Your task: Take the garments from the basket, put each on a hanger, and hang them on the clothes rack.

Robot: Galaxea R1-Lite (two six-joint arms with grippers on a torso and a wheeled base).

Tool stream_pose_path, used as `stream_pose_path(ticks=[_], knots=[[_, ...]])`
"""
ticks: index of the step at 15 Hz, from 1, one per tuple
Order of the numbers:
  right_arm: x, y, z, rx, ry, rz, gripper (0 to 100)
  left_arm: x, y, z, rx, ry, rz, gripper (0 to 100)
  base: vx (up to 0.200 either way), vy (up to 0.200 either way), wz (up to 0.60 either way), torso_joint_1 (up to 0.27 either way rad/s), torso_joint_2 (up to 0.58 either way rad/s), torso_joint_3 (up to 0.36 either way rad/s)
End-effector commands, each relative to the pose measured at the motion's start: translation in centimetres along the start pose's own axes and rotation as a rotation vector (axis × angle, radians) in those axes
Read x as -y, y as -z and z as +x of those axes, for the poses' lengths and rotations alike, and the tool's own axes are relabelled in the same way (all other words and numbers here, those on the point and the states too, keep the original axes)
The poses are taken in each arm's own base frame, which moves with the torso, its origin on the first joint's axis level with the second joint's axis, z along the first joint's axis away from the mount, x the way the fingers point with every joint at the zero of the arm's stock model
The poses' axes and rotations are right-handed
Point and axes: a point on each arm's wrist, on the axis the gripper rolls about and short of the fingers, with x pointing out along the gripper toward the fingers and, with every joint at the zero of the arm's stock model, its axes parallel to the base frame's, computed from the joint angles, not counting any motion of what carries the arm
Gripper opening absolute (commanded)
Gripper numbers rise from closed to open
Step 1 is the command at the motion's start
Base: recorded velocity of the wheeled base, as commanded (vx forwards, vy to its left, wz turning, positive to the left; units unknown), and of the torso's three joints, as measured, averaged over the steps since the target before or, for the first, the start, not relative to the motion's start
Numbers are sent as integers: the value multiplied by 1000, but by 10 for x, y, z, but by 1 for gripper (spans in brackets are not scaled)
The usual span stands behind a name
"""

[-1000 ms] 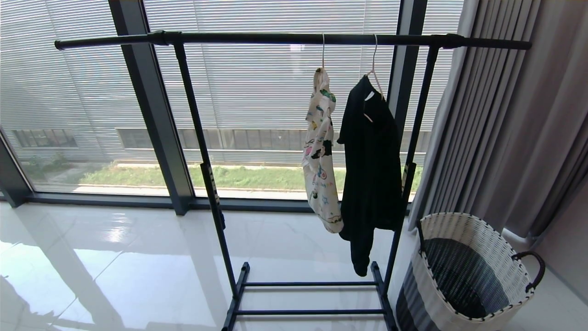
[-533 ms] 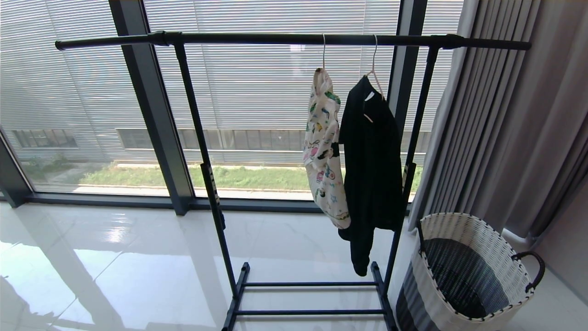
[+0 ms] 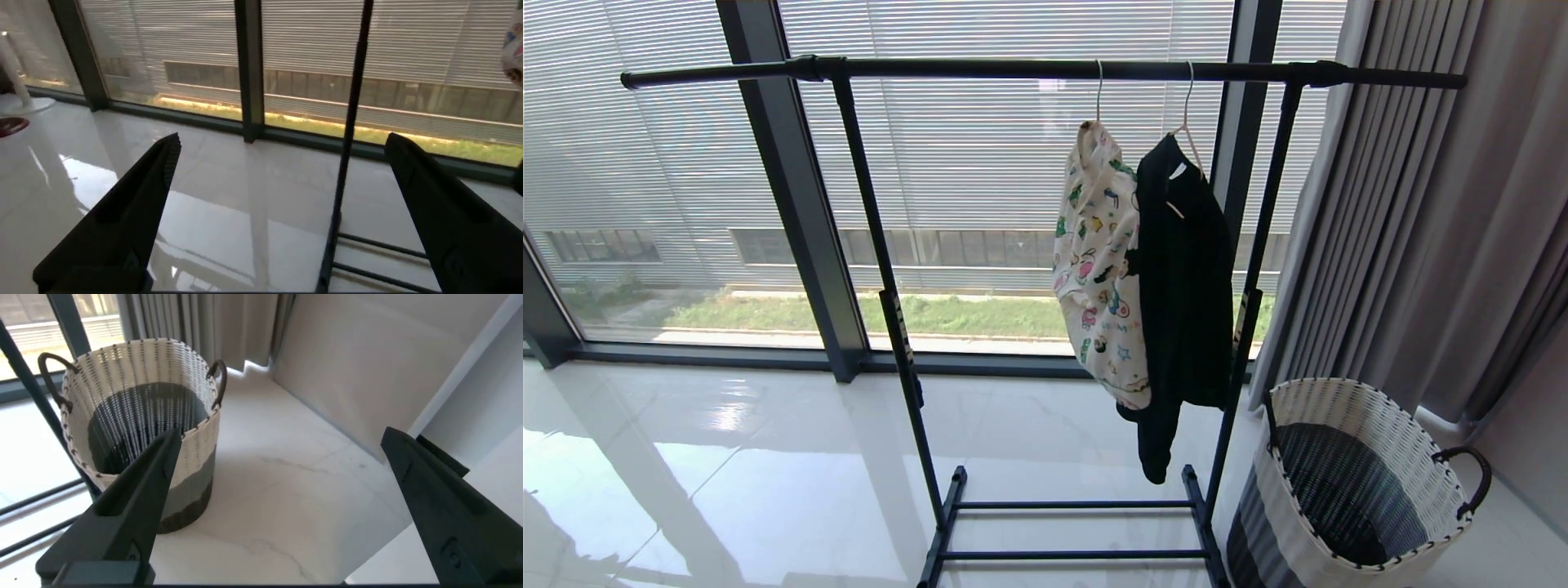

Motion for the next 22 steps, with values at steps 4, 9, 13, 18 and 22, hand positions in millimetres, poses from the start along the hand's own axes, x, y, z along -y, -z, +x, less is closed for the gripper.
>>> stream_pose_path(ticks=[4,9,13,18,22], knots=[[0,0,0,1,-7,3,100,2,2,0,-21,87,-62,100,0,0,0,0,0,0],[-4,0,0,2,-189,7,100,1,2,0,-22,33,-71,100,0,0,0,0,0,0],[-10,0,-2,0,-453,11,100,0,2,0,-23,13,-109,100,0,0,0,0,0,0],[-13,-2,6,193,-353,24,100,0,2,0,-19,7,-106,100,0,0,0,0,0,0],[-16,1,6,120,-521,193,100,1,2,0,-21,18,-98,100,0,0,0,0,0,0]])
